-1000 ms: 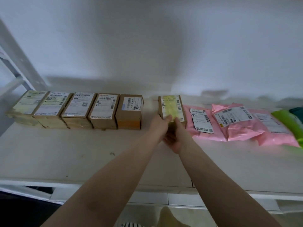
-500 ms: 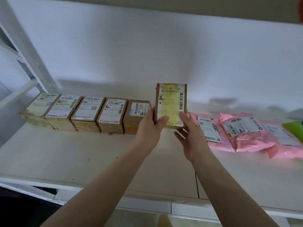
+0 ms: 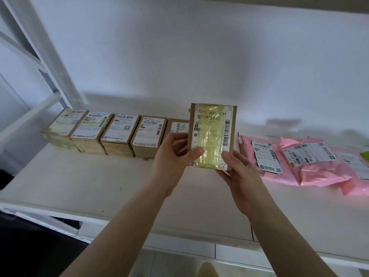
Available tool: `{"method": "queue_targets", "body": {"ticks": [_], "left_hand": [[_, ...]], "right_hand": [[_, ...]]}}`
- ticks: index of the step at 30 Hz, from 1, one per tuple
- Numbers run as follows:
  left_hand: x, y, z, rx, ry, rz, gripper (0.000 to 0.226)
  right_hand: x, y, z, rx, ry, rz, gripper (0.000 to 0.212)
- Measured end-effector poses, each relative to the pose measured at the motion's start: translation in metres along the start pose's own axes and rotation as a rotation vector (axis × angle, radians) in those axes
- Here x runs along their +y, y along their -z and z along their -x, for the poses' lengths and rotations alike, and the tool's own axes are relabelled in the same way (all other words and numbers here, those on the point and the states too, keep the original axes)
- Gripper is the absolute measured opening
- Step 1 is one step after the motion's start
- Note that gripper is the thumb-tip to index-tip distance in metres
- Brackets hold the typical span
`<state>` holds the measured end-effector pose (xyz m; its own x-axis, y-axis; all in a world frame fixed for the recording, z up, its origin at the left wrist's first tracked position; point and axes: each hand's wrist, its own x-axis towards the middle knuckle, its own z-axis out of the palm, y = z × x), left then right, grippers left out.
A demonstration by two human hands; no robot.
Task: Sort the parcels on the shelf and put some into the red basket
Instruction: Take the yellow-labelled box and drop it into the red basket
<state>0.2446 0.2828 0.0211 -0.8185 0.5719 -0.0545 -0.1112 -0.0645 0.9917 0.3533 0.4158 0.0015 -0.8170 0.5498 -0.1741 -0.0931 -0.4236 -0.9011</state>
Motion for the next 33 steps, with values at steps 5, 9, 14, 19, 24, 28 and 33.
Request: {"method": "queue_targets", "body": {"ticks": [5,9,14,19,24,28,33], "left_hand": [[0.0,0.002,0.006,0.011,-0.014,-0.003,0.04],[-0.001,0.002,0.014,0.016,-0.019,-0.014,0.044],[-0.005,-0.001,0.023,-0.045,0.001,-0.029,0.055],[-0.008,-0.014,0.035,-0.217,-0.012,-0.066,0.049],[-0.023,-0.043,0.062,-0.46,0.035,-0.148,0.035],[-0.046,-0.078,0.097,-0.632,0.108,-0.148,0.033],[-0.069,-0.145,0.152,-0.839,0.106,-0.235,0.048]], "right_hand": [[0.0,-0.004,0.004,-0.011,-0.009,0.037,0.063],[0.002,-0.005,0.011,0.003,-0.008,0.085,0.048],[0.006,-0.002,0.03,0.064,0.002,0.128,0.051],[0.01,0.007,0.071,0.224,0.031,0.144,0.043],[0.026,0.03,0.134,0.464,0.042,0.098,0.049],[0.043,0.06,0.193,0.634,0.049,0.034,0.055],[0.056,0.116,0.269,0.817,0.065,-0.065,0.057]]}}
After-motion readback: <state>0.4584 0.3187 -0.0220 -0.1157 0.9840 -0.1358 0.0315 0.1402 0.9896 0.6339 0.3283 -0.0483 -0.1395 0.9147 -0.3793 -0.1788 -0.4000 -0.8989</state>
